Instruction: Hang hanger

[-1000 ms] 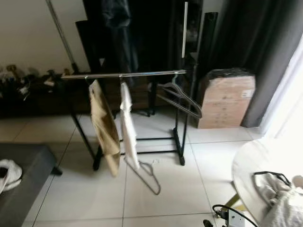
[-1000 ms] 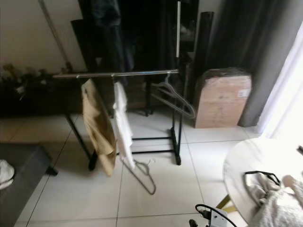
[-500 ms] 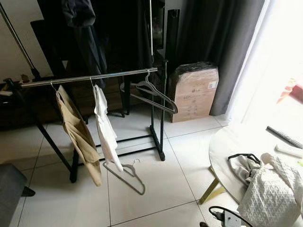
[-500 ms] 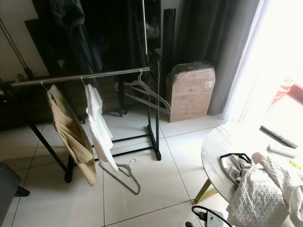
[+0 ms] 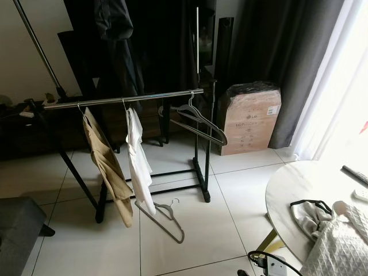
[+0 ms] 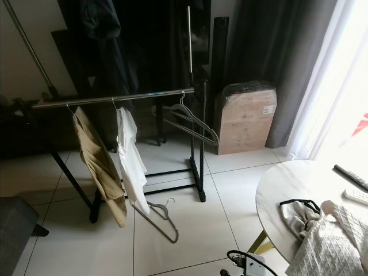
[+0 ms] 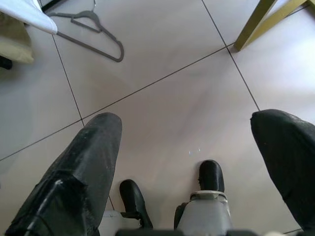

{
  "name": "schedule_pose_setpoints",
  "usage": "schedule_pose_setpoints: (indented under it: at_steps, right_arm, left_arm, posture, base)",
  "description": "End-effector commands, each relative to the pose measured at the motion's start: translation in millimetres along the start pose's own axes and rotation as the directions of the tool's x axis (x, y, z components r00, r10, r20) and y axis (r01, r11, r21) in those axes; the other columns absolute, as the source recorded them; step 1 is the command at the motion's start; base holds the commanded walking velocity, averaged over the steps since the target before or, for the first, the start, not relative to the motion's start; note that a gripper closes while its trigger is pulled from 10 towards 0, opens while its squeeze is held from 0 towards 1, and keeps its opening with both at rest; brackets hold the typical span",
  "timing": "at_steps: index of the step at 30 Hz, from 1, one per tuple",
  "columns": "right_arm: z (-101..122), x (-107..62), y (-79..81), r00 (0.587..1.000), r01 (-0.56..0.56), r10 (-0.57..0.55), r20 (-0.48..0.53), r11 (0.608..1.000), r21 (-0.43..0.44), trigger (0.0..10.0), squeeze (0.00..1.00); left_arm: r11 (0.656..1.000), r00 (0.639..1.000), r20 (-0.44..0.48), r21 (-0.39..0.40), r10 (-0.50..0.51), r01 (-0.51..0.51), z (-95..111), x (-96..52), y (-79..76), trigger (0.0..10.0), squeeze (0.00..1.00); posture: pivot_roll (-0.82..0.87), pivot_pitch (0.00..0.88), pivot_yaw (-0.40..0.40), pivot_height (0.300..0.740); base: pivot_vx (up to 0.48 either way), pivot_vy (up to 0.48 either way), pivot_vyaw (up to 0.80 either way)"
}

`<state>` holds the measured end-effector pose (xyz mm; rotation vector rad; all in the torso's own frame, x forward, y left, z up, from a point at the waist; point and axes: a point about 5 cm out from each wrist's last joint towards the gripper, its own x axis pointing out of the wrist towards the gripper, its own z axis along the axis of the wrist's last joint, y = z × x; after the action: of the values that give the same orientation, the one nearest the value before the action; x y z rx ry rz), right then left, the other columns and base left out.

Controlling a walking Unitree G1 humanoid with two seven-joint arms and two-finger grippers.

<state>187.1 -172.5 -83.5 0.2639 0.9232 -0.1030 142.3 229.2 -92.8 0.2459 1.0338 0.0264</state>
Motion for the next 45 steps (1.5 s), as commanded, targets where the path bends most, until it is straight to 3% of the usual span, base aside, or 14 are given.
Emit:
schedule_pose_setpoints:
  at_steps: [1, 21, 27, 42, 45]
  right_arm:
    - [1.4, 0.5, 2.2, 1.000, -0.003, 0.003, 0.004, 1.000, -0.009, 10.0, 0.00]
    - [-0.3, 0.1, -0.2, 1.000, 0.009, -0.009, -0.007, 1.000, -0.007, 10.0, 0.00]
    - [-0.9, 0.3, 1.3, 1.000, 0.004, -0.004, -0.013, 1.000, -0.014, 10.0, 0.00]
    - [-1.1, 0.5, 3.3, 1.000, -0.006, 0.005, -0.012, 1.000, -0.027, 10.0, 0.00]
    - [-1.6, 0.4, 3.6, 1.000, -0.010, 0.009, -0.014, 0.999, -0.036, 10.0, 0.00]
  left_arm:
    - [1.000, 1.000, -0.003, 0.006, 0.000, 0.000, -1.1, -0.3, 2.2, 10.0, 0.00]
    - [1.000, 1.000, -0.003, -0.003, -0.003, 0.003, -0.8, -0.2, 1.7, 10.0, 0.00]
    - [1.000, 1.000, -0.001, -0.010, -0.003, 0.003, -0.1, -0.1, 1.5, 10.0, 0.00]
    - [1.000, 1.000, 0.003, -0.018, 0.010, -0.010, 0.5, 0.0, 1.4, 10.0, 0.00]
    - [0.992, 0.996, -0.001, -0.088, 0.089, -0.089, -2.2, -0.8, 4.8, 10.0, 0.00]
  posture:
    - [0.01, 0.000, 0.030, 0.740]
    - [0.01, 0.000, 0.027, 0.740]
    - [0.02, 0.000, 0.025, 0.740]
    - [0.02, 0.000, 0.020, 0.740]
    - [0.02, 0.000, 0.017, 0.740]
  base:
    - [0.360, 0.000, 0.00]
    - [0.369, 0.000, 0.00]
    - [0.374, 0.000, -0.75]
    - [0.373, 0.000, 0.00]
    - [0.000, 0.000, 0.00]
